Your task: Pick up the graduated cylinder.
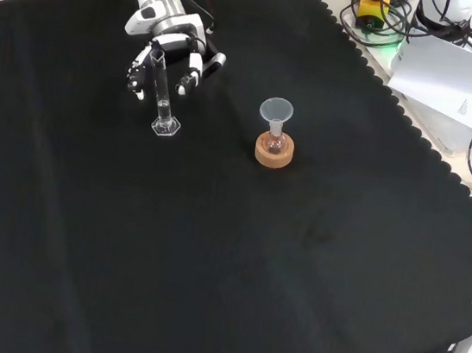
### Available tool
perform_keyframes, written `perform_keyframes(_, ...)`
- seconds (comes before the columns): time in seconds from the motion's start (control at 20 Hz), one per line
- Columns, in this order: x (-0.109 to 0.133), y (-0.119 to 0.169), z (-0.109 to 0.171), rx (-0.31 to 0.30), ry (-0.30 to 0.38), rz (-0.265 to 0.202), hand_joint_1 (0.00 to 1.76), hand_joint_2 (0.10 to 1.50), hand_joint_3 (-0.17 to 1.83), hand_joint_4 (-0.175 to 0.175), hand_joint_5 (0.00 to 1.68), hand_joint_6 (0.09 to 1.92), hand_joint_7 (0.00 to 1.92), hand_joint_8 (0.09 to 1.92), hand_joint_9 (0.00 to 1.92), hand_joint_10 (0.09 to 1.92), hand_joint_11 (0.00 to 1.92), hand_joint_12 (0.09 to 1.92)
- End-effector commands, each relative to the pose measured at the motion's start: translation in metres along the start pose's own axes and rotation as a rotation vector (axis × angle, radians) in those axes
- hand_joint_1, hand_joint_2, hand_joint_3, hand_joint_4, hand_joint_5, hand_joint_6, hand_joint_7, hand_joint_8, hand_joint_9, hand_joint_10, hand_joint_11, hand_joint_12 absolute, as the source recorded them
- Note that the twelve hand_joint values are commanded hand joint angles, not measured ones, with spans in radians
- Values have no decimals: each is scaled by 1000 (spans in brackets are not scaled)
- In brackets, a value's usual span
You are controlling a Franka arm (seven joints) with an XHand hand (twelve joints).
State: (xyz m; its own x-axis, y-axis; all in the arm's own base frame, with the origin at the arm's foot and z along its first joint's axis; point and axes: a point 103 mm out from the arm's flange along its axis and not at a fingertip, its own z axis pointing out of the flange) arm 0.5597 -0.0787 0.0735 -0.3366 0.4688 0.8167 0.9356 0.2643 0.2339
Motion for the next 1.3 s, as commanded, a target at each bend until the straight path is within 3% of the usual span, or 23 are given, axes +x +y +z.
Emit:
perform_keyframes(0.05, -1, 0, 1, 3, 10, 3, 1032, 625, 664, -17, 670, 134, 589, 571, 816, 461, 585, 1204)
perform_keyframes(0.7, -9, 8, 17, 18, 7, 9, 1041, 660, 631, -18, 665, 278, 618, 553, 883, 376, 657, 1140)
perform_keyframes(1.3, -10, 6, 10, 0, 19, 0, 1027, 706, 608, -19, 620, 469, 634, 554, 927, 321, 705, 1109)
